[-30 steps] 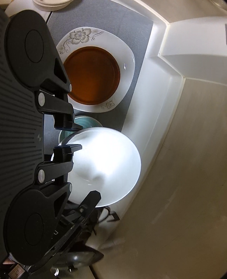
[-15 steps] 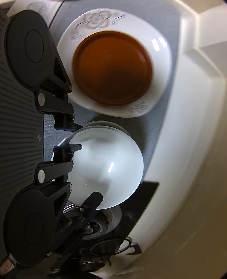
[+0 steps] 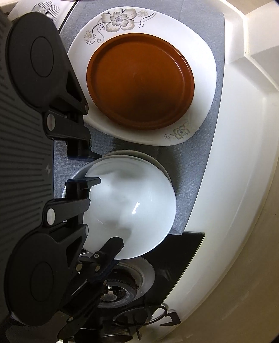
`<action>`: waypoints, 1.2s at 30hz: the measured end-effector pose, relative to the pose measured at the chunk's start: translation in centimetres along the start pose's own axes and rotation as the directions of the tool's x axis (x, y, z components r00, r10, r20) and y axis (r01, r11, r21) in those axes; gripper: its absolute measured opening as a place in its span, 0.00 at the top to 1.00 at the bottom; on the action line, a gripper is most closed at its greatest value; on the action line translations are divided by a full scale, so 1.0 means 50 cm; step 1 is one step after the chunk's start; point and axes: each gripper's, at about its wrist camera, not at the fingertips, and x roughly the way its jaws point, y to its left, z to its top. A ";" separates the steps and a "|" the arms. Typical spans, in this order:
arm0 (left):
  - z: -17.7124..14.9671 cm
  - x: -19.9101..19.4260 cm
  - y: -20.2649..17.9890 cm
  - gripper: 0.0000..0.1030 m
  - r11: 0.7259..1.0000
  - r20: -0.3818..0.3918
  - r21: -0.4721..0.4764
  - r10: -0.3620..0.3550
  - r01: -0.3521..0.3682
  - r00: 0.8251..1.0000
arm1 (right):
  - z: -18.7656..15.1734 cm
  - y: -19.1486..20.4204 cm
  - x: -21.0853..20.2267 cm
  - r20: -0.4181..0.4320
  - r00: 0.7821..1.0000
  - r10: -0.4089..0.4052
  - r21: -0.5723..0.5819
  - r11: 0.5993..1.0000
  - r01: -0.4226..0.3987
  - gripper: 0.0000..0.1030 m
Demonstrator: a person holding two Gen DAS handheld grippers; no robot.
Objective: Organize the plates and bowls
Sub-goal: 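Lift the white bowl with both tools and set it onto the other bowl, then grip the stacked white blue-rimmed bowls with both tools and lift them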
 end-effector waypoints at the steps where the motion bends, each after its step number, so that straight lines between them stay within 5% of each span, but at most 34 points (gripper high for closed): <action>1: 0.002 0.008 -0.005 0.84 1.000 -0.003 0.004 0.004 -0.004 1.000 | 0.000 0.001 0.004 -0.005 1.000 -0.006 -0.013 1.000 0.006 0.90; 13: 0.020 0.025 0.032 0.84 0.997 -0.045 -0.063 -0.044 0.041 0.998 | -0.006 -0.053 0.027 -0.035 0.997 0.072 0.144 0.987 -0.066 0.88; 22: 0.023 0.048 0.021 0.79 0.999 -0.057 -0.034 -0.040 0.038 0.998 | -0.025 -0.087 0.046 -0.058 0.989 0.134 0.287 0.951 -0.112 0.71; 32: -0.068 0.037 0.029 0.76 0.994 -0.064 -0.024 -0.109 0.108 0.992 | -0.072 -0.068 0.002 -0.087 0.991 0.104 0.207 0.975 -0.084 0.76; 36: -0.082 0.034 0.029 0.77 0.995 0.013 -0.036 -0.095 0.095 0.995 | -0.086 -0.069 0.008 -0.070 0.992 0.103 0.208 0.974 -0.087 0.70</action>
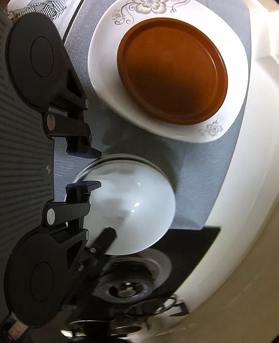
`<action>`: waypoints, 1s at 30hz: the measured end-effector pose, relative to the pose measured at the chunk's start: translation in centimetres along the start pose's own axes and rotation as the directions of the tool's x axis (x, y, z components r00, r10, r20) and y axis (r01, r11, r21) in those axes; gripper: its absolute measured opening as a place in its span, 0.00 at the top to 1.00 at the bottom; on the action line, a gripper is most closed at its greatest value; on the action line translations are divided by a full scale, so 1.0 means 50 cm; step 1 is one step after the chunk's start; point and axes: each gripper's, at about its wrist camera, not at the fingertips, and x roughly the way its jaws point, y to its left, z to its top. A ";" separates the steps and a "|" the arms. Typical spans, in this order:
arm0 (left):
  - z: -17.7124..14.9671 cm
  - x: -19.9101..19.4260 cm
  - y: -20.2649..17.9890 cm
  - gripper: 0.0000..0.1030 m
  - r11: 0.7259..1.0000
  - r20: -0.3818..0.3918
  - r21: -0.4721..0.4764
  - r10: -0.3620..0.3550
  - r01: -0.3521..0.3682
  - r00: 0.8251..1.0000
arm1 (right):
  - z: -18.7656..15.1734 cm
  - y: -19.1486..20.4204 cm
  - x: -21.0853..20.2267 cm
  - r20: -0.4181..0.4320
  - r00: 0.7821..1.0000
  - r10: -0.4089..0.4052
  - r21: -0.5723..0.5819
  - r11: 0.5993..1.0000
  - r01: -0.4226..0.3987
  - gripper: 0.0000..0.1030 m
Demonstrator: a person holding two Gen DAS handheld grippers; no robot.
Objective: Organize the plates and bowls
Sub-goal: 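Grip the stacked white blue-rimmed bowls with both tools and lift them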
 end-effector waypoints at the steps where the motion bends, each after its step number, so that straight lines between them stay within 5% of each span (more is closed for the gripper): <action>1: 0.001 0.003 -0.001 0.77 1.000 0.007 -0.004 0.007 -0.007 1.000 | 0.001 -0.004 0.005 0.000 1.000 0.003 0.017 1.000 -0.003 0.70; 8: -0.027 -0.009 -0.026 0.77 0.994 0.034 0.067 0.084 -0.086 0.996 | -0.015 0.016 -0.001 0.020 1.000 -0.019 -0.044 0.999 0.020 0.74; 18: -0.083 -0.082 -0.002 0.77 0.998 0.075 0.030 0.053 -0.055 0.996 | -0.041 0.052 -0.068 0.082 0.996 0.027 0.016 0.999 -0.028 0.74; 27: -0.113 -0.182 0.103 0.77 0.997 0.088 -0.001 0.078 -0.078 0.993 | -0.074 0.157 -0.083 0.074 0.992 0.104 0.065 0.992 -0.109 0.74; 30: -0.112 -0.206 0.152 0.77 0.996 0.090 -0.024 0.086 -0.085 0.992 | -0.078 0.221 -0.072 0.056 0.992 0.115 0.003 0.993 -0.115 0.74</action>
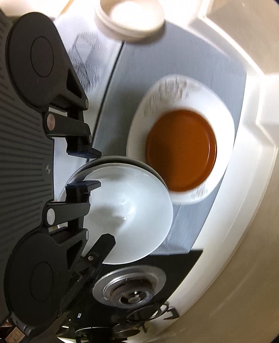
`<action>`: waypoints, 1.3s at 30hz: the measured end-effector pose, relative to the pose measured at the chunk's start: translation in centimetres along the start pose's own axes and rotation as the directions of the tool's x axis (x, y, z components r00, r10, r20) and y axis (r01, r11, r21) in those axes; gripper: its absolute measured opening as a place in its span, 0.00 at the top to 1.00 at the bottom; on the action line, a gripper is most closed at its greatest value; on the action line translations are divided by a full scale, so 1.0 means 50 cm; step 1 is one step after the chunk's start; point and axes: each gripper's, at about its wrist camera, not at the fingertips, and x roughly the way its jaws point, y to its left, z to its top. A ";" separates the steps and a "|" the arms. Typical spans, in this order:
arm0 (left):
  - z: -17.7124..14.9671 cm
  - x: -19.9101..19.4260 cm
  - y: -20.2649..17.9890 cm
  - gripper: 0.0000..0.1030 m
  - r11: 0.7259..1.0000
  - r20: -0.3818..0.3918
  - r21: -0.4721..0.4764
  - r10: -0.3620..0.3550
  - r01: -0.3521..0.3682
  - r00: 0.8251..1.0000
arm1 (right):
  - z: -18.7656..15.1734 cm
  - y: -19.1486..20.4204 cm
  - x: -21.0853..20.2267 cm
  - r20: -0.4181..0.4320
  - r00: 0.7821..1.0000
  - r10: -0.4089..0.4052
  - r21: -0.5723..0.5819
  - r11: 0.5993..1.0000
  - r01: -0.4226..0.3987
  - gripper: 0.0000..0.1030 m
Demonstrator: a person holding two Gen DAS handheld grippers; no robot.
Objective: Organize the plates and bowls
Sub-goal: 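Grip the stacked white blue-rimmed bowls with both tools and lift them, then carry the bowl stack with both tools toward the brown-topped plate stack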
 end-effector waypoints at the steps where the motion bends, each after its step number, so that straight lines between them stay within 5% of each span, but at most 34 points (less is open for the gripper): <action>1: 0.001 -0.008 0.018 0.77 1.000 0.001 -0.009 0.005 -0.005 1.000 | -0.001 0.018 0.008 -0.004 1.000 0.008 -0.008 1.000 -0.008 0.74; 16: -0.007 -0.127 0.342 0.77 0.984 0.037 -0.148 0.104 -0.097 0.994 | -0.022 0.336 0.164 -0.171 0.977 0.130 -0.125 0.980 -0.152 0.73; 22: 0.003 -0.169 0.449 0.77 0.966 0.040 -0.246 0.088 -0.075 0.995 | -0.005 0.444 0.200 -0.216 0.960 0.177 -0.181 0.959 -0.217 0.73; 31: 0.018 -0.229 0.522 0.77 0.953 0.110 -0.299 0.085 -0.048 0.990 | 0.039 0.537 0.227 -0.242 0.950 0.196 -0.248 0.934 -0.256 0.72; 39: 0.041 -0.197 0.553 0.77 0.947 0.079 -0.320 0.055 -0.027 0.995 | 0.040 0.533 0.273 -0.289 0.939 0.187 -0.231 0.938 -0.258 0.71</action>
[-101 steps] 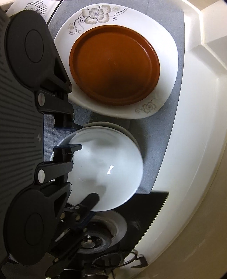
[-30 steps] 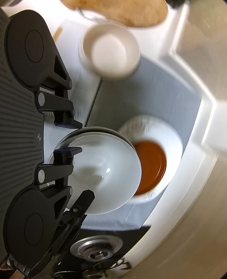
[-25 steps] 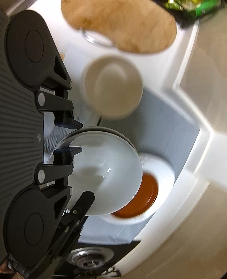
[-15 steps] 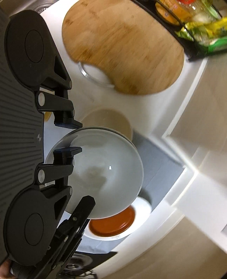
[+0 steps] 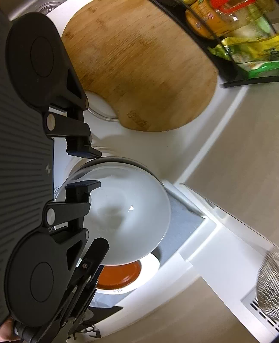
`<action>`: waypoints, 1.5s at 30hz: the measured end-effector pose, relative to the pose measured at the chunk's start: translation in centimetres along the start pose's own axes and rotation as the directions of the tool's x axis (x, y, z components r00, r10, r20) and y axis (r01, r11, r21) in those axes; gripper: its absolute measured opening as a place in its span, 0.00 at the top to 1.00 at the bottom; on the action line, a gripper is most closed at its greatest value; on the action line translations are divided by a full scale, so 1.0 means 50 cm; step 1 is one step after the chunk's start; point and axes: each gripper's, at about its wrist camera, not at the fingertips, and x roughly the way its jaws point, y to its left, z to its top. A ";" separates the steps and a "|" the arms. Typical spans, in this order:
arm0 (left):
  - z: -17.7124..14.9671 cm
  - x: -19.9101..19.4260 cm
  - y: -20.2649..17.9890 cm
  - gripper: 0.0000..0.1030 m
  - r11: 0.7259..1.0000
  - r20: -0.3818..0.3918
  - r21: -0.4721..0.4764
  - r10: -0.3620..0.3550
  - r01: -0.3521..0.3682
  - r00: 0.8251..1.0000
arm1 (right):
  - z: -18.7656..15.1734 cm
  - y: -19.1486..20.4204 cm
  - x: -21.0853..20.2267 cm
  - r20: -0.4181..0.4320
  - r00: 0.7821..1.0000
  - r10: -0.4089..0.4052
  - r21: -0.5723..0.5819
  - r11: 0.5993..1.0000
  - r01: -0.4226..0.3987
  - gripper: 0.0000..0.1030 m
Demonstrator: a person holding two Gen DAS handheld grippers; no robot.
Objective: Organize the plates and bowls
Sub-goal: 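Carry the bowl stack with both tools toward the brown-topped plate stack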
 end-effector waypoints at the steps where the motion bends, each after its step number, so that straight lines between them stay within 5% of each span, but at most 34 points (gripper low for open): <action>1: 0.001 0.011 0.003 0.77 1.000 -0.015 -0.009 -0.004 0.004 1.000 | -0.005 -0.006 0.008 -0.007 1.000 -0.004 0.007 1.000 0.004 0.71; 6: -0.002 0.073 0.012 0.77 0.999 -0.069 -0.021 0.026 -0.027 0.997 | -0.035 -0.031 0.052 -0.073 0.997 -0.038 0.018 0.999 0.039 0.72; 14: -0.007 0.097 0.011 0.77 0.999 -0.044 0.023 0.043 -0.042 0.998 | -0.058 -0.044 0.079 -0.094 0.994 -0.057 -0.007 0.998 0.057 0.72; 24: 0.012 0.069 0.045 0.84 0.999 0.061 0.016 -0.033 0.032 0.998 | -0.023 -0.068 0.036 -0.019 1.000 0.021 0.053 0.998 -0.020 0.69; 27: 0.012 0.097 0.052 0.86 0.999 0.017 0.010 -0.039 0.038 0.999 | -0.030 -0.084 0.053 -0.060 0.998 0.008 0.064 0.998 -0.004 0.81; 31: -0.009 0.104 0.051 0.85 0.999 0.040 0.023 -0.040 0.039 0.998 | -0.061 -0.096 0.043 -0.053 0.998 0.047 0.087 0.995 -0.042 0.80; 38: -0.018 0.132 0.063 0.76 0.995 -0.003 -0.053 -0.080 0.080 0.997 | -0.088 -0.120 0.043 -0.044 0.999 0.032 0.164 0.986 -0.025 0.43; 40: -0.018 0.138 0.058 0.72 0.997 -0.001 -0.041 -0.062 0.062 0.998 | -0.093 -0.126 0.038 -0.028 1.000 -0.003 0.176 0.984 0.008 0.18; 45: -0.020 0.159 0.059 0.59 0.996 -0.026 -0.053 -0.071 0.069 0.997 | -0.115 -0.151 0.056 -0.034 0.986 0.161 0.296 0.944 -0.143 0.17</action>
